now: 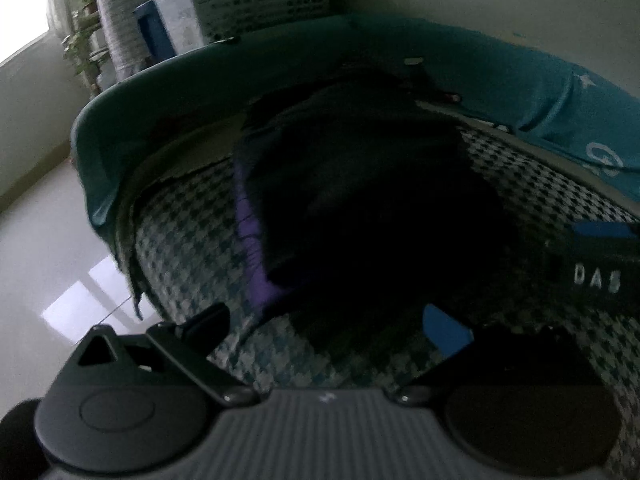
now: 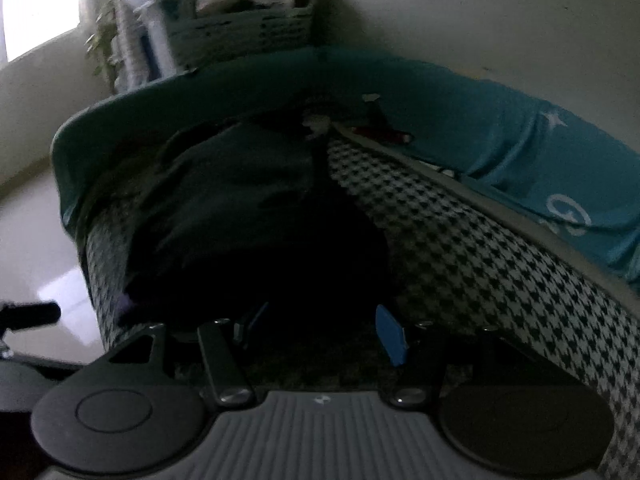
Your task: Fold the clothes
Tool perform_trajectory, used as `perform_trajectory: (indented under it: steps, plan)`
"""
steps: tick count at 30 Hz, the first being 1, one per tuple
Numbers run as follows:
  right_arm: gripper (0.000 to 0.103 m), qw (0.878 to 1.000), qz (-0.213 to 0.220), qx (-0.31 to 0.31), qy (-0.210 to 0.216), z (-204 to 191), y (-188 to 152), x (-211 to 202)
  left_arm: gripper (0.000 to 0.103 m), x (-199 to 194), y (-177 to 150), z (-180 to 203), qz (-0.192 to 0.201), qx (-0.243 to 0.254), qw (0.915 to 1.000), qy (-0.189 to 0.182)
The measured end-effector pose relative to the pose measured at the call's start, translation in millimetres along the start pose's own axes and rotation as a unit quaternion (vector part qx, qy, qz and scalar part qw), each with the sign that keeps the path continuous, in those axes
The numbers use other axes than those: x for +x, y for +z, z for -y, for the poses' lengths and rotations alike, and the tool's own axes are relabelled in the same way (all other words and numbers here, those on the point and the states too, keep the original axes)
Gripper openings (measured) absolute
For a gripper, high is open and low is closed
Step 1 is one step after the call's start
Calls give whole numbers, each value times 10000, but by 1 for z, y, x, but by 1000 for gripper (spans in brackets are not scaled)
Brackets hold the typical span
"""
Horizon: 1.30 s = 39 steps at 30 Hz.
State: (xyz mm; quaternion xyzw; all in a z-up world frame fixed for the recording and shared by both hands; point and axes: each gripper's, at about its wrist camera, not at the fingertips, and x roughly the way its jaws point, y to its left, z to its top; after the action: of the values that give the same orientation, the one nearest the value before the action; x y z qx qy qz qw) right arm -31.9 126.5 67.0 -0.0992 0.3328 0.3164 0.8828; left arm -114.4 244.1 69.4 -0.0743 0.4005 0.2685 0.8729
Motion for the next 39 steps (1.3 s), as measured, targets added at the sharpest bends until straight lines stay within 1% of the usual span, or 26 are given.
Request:
perform_trajectory:
  steps: [5, 13, 17, 22, 27, 31, 36, 39]
  plan:
    - [59, 9988, 152, 424, 185, 12, 7, -1, 103, 11, 6, 11, 3, 357, 9993, -114]
    - [59, 9981, 96, 609, 90, 21, 14, 14, 103, 26, 13, 24, 65, 672, 9974, -246]
    - [59, 9981, 15, 601, -134, 27, 14, 18, 103, 32, 11, 33, 56, 736, 9967, -351]
    - [59, 9982, -99, 527, -267, 32, 10, 21, 103, 39, 5, 37, -91, 608, 9968, -517]
    - [59, 9986, -205, 277, -391, 29, 7, 25, 103, 40, -1, 42, -241, 544, 9961, -648]
    - [59, 9985, -400, 180, -333, 31, 2, 28, 103, 40, -7, 41, -314, 440, 9960, -710]
    - [59, 9970, -678, 18, -385, 36, -9, 35, 103, 46, -14, 39, -585, 329, 9948, -767]
    - [59, 9960, -806, -4, -382, 37, -14, 39, 103, 48, -17, 40, -617, 344, 9947, -750]
